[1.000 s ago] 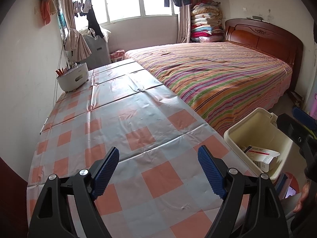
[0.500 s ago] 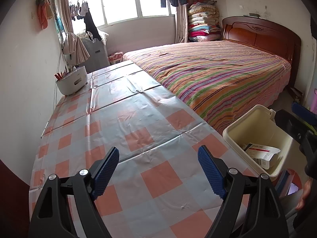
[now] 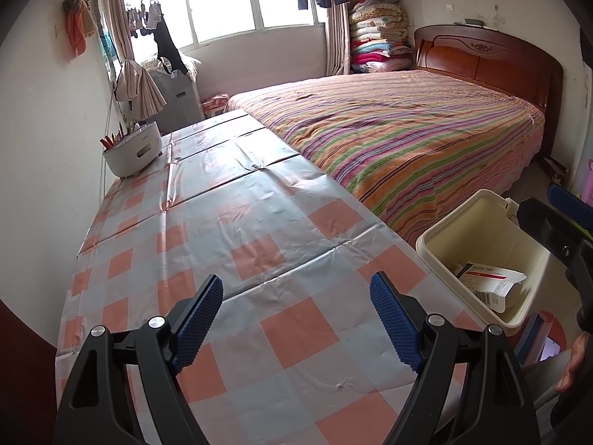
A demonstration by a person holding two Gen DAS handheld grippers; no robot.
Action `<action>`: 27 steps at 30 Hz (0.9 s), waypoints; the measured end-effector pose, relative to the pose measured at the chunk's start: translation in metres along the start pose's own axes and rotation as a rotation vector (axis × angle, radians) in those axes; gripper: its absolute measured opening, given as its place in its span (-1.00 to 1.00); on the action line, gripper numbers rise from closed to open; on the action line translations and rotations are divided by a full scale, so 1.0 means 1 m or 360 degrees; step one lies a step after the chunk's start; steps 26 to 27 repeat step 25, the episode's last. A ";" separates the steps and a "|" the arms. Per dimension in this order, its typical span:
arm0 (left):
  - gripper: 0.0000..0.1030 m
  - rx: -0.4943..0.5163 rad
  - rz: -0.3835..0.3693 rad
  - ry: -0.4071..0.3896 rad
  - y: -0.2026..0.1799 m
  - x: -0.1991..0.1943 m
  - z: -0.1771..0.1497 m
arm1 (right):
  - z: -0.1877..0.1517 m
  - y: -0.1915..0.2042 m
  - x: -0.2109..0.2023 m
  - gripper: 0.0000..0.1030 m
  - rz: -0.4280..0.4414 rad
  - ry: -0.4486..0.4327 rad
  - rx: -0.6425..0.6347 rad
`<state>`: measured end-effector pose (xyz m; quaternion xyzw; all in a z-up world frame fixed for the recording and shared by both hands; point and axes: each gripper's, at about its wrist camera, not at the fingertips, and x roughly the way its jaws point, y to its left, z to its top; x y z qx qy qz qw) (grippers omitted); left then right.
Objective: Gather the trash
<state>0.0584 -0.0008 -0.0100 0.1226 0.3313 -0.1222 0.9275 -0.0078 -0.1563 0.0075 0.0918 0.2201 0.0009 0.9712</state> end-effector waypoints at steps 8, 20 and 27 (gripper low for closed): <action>0.55 -0.0019 -0.0040 0.0007 0.000 0.002 -0.001 | 0.000 0.000 0.000 0.87 0.0000 -0.0002 0.0000; 0.55 0.0010 0.0013 -0.0059 -0.004 0.000 -0.001 | 0.000 0.000 0.000 0.87 0.0001 -0.0001 0.0002; 0.55 0.0009 0.0011 -0.0037 -0.004 0.003 -0.001 | 0.000 -0.001 0.000 0.87 0.0002 -0.0002 0.0002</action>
